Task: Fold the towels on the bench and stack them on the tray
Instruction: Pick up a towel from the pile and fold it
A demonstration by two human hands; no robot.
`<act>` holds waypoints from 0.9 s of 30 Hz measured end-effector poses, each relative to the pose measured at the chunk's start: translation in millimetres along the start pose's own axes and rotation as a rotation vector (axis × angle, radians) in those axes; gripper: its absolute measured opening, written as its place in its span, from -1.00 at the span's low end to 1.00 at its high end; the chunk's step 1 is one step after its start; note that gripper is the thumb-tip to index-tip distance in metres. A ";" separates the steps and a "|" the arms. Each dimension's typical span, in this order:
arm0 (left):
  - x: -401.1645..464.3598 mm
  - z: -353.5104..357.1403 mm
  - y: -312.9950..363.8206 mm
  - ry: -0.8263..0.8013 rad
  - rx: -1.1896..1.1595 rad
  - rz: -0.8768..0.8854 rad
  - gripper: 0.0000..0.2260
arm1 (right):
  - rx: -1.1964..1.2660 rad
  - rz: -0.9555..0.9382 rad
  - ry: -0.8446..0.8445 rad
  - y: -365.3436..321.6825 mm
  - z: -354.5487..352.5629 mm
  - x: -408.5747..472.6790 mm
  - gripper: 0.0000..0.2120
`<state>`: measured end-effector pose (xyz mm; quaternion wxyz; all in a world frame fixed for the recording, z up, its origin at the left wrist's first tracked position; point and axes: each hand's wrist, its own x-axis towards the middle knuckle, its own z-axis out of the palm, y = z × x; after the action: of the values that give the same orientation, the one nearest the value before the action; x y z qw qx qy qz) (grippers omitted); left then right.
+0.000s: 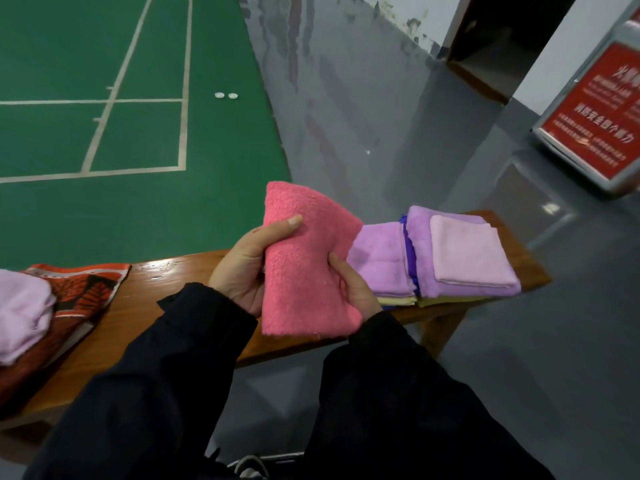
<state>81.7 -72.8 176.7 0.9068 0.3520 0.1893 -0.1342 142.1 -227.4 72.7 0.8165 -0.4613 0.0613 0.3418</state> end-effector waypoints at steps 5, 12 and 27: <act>10.7 -6.0 -40.0 0.099 -0.061 0.031 -0.62 | -0.245 -0.129 0.261 -19.7 -20.5 -15.3 -0.57; 63.8 -5.7 -51.1 0.116 -0.079 0.070 -0.61 | -0.496 -0.290 0.360 -95.2 -29.7 -22.4 -0.76; 144.0 -20.7 -78.8 0.188 1.085 0.354 -0.26 | -1.963 -0.407 0.303 -45.8 -73.4 7.4 -0.59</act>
<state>175.4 -130.9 53.3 0.5845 0.8033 0.1115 -0.0263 191.6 -297.7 60.6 0.1031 -0.9686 -0.2236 0.0336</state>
